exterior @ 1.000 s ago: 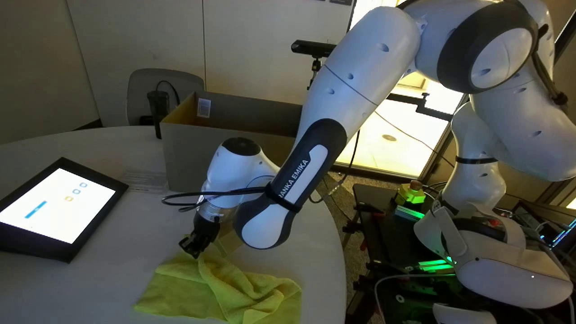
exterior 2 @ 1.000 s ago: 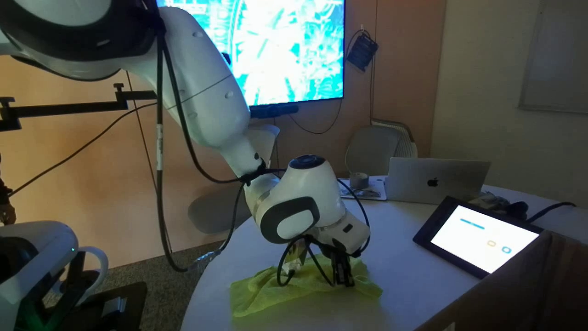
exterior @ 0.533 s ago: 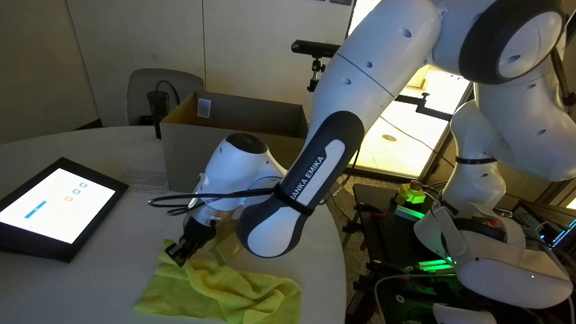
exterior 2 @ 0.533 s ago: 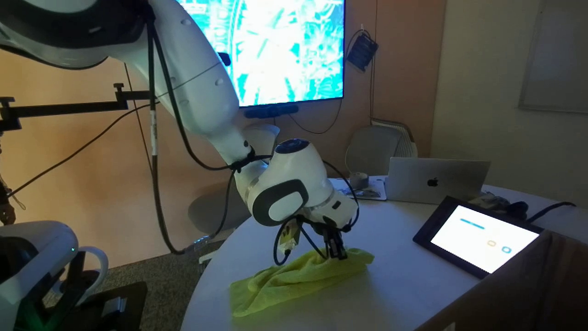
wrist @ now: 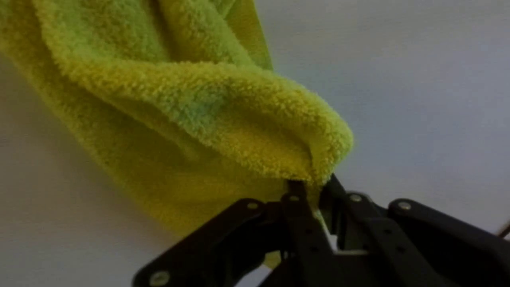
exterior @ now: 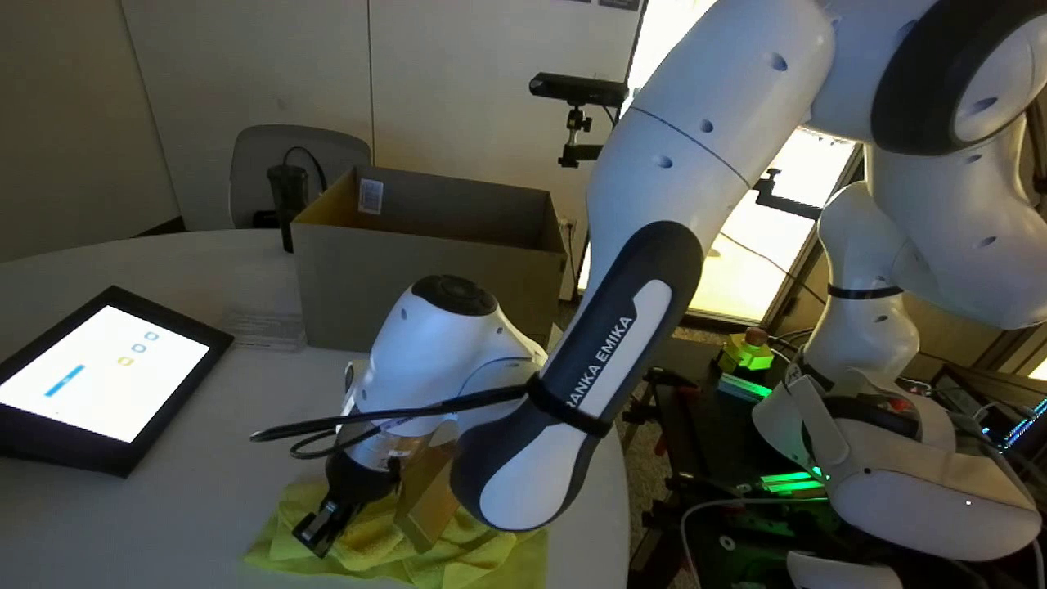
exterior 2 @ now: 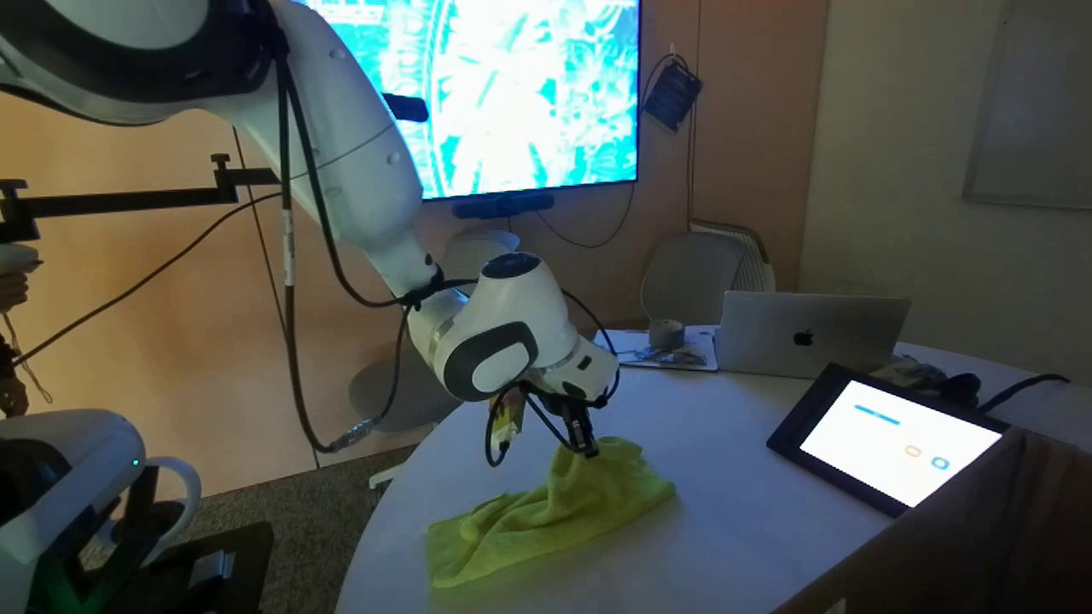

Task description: Put the black marker on the towel, fold the towel twice then place it inside the box

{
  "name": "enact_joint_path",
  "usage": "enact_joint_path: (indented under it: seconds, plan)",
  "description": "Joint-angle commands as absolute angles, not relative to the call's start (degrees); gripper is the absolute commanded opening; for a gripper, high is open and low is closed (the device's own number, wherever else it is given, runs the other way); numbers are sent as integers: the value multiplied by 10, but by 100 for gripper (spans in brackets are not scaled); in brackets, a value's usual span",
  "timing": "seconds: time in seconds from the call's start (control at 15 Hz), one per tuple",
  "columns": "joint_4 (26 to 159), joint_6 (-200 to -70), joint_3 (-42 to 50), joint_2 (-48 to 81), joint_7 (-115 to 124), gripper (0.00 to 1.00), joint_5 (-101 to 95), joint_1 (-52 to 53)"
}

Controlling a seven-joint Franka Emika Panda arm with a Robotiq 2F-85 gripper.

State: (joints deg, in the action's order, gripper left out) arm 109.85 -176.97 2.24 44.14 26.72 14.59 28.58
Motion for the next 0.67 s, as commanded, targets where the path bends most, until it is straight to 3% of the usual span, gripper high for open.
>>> enact_joint_path:
  seconds: [0.0, 0.47, 0.6]
  plan:
    - [1094, -1764, 20, 444, 255, 48, 135, 290]
    - [1180, -1769, -15, 383, 197, 100, 124, 253]
    - [1223, -1775, -38, 349, 174, 100, 123, 230]
